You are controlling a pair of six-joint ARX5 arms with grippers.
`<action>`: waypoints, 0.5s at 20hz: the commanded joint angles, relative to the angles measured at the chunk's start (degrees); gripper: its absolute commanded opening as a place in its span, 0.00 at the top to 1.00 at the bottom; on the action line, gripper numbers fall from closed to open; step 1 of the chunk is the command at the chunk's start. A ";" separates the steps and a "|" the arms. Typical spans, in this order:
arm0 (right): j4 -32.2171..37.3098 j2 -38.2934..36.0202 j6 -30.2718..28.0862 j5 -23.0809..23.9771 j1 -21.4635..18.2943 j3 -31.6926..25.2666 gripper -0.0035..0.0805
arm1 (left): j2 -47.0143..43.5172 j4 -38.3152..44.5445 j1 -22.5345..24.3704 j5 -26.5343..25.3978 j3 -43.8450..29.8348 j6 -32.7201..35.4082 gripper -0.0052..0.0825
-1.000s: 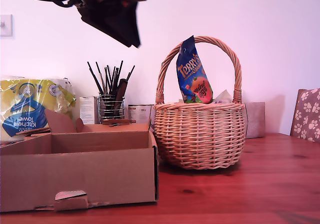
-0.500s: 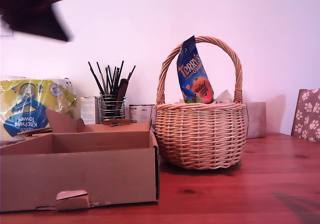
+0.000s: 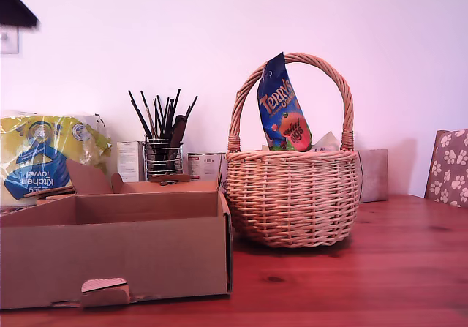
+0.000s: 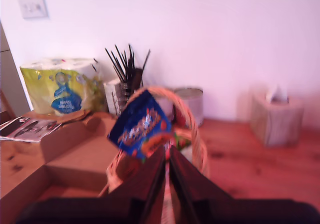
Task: Move the bags of Easter eggs from the cardboard box on the left into the woven basket on the right side.
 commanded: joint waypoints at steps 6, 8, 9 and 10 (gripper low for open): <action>-9.62 1.62 0.11 0.04 -0.11 -1.16 0.97 | -0.39 -2.21 0.00 0.22 -1.22 -0.48 0.93; -12.48 1.64 0.11 0.04 -0.11 -1.16 0.97 | 0.35 -2.40 0.00 0.22 -1.22 -0.48 0.93; -13.68 1.64 0.11 0.02 -0.09 -1.16 0.97 | 0.70 -2.71 0.00 0.22 -1.22 -0.48 0.93; -14.78 1.64 0.11 0.02 -0.09 -1.16 0.97 | 0.92 -3.34 0.00 0.22 -1.22 -0.48 0.93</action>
